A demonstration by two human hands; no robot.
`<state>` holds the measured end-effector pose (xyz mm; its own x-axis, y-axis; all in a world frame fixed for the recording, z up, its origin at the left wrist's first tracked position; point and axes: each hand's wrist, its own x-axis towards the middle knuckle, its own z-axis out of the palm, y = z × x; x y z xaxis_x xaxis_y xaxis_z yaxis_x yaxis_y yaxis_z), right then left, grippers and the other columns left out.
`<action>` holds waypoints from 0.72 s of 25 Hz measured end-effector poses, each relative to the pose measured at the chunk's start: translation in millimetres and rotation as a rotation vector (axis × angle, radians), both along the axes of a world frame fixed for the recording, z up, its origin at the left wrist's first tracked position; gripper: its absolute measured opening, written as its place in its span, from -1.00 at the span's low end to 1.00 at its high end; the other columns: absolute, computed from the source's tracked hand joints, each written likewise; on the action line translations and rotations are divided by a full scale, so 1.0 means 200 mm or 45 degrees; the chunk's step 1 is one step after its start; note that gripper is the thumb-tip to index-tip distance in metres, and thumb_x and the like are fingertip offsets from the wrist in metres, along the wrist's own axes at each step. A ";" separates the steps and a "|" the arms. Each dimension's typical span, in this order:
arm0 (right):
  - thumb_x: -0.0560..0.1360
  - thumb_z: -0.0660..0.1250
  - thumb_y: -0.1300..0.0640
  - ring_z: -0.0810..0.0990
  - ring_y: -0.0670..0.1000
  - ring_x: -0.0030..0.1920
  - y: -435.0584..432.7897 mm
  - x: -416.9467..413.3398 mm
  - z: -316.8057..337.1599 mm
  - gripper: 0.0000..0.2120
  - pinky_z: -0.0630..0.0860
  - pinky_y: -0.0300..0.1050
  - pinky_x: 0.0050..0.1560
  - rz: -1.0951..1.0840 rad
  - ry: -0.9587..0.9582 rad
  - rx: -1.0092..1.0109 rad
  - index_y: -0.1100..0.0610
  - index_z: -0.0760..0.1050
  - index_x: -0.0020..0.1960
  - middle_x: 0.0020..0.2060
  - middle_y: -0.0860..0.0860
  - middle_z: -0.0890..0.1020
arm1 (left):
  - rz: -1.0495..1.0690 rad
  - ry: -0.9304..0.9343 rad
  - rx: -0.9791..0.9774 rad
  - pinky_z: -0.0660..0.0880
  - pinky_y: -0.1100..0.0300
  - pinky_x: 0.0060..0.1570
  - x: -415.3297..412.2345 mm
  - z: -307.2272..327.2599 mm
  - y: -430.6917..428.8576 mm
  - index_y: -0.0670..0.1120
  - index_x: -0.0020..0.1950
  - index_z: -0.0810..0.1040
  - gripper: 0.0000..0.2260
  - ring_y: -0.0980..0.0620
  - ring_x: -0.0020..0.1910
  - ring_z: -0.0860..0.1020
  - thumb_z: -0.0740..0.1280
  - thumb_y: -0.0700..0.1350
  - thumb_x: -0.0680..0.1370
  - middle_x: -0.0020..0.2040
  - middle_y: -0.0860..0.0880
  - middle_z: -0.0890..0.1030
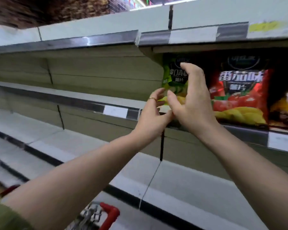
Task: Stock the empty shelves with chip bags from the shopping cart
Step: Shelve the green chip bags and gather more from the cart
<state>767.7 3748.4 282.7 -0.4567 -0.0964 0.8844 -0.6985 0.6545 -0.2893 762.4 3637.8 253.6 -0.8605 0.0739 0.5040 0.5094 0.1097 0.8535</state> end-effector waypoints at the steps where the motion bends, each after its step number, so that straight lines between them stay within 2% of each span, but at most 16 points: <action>1: 0.43 0.32 0.21 0.32 0.01 0.32 -0.11 -0.03 -0.04 -0.46 0.13 -0.42 0.30 0.094 -0.021 -0.003 0.29 0.27 0.37 0.28 0.16 0.38 | 0.058 -0.010 -0.016 0.52 0.18 0.13 0.03 -0.04 -0.09 -0.04 0.37 0.29 -0.44 0.13 0.07 0.55 0.43 -0.15 0.43 0.12 0.00 0.54; 3: 0.44 0.32 0.23 0.29 -0.12 0.27 -0.39 -0.05 -0.11 -0.47 0.08 -0.58 0.22 0.328 -0.140 -0.059 0.26 0.28 0.37 0.29 0.11 0.39 | 0.260 -0.030 -0.031 0.50 0.10 0.15 0.12 -0.11 -0.33 0.10 0.21 0.37 -0.51 0.08 0.05 0.56 0.42 -0.01 0.31 0.02 0.04 0.57; 5: 0.47 0.31 0.22 0.25 -0.21 0.24 -0.65 -0.05 -0.17 -0.48 0.08 -0.63 0.17 0.526 -0.280 -0.047 0.21 0.25 0.39 0.30 0.04 0.37 | 0.467 -0.071 -0.055 0.48 0.01 0.19 0.20 -0.18 -0.58 0.13 0.16 0.38 -0.53 -0.01 0.15 0.55 0.42 0.05 0.29 0.08 0.00 0.57; 8: 0.48 0.31 0.22 0.33 -0.09 0.31 -1.06 0.00 -0.27 -0.49 0.19 -0.43 0.26 0.750 -0.356 0.008 0.21 0.25 0.39 0.31 0.06 0.38 | 0.780 -0.169 -0.077 0.46 0.01 0.22 0.32 -0.29 -0.98 -0.04 0.32 0.35 -0.52 -0.01 0.20 0.51 0.42 -0.11 0.45 0.24 -0.05 0.52; 10: 0.48 0.31 0.24 0.35 -0.02 0.33 -1.32 0.03 -0.34 -0.48 0.22 -0.34 0.28 0.860 -0.418 0.022 0.23 0.25 0.39 0.31 0.09 0.39 | 0.934 -0.220 -0.062 0.45 -0.03 0.23 0.41 -0.35 -1.23 -0.08 0.34 0.33 -0.50 -0.01 0.18 0.51 0.41 -0.14 0.45 0.27 -0.05 0.49; 15: 0.48 0.31 0.26 0.36 0.01 0.31 -1.87 0.11 -0.59 -0.47 0.19 -0.39 0.22 1.051 -0.601 0.138 0.24 0.23 0.40 0.30 0.12 0.39 | 1.177 -0.406 -0.061 0.46 -0.02 0.22 0.60 -0.58 -1.74 -0.11 0.37 0.31 -0.51 0.04 0.13 0.48 0.39 -0.22 0.48 0.20 0.00 0.45; 17: 0.48 0.31 0.25 0.38 -0.01 0.30 -2.05 0.14 -0.74 -0.48 0.27 -0.33 0.20 1.111 -0.718 0.195 0.22 0.23 0.39 0.29 0.10 0.39 | 1.248 -0.514 -0.033 0.45 0.07 0.22 0.68 -0.71 -1.89 -0.10 0.35 0.33 -0.53 0.06 0.12 0.48 0.39 -0.20 0.49 0.17 0.02 0.48; 18: 0.49 0.30 0.24 0.39 -0.03 0.29 -2.12 0.15 -0.82 -0.48 0.31 -0.32 0.16 1.130 -0.785 0.233 0.21 0.22 0.40 0.29 0.09 0.38 | 1.284 -0.567 -0.017 0.46 0.12 0.19 0.71 -0.78 -1.95 -0.09 0.31 0.35 -0.57 0.09 0.08 0.49 0.39 -0.20 0.49 0.09 0.06 0.50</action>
<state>798.0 3324.8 119.0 -0.5192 -0.7160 0.4668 -0.7111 0.0589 -0.7006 904.3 3248.3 98.3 -0.6334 -0.7614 0.1384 -0.1719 0.3128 0.9342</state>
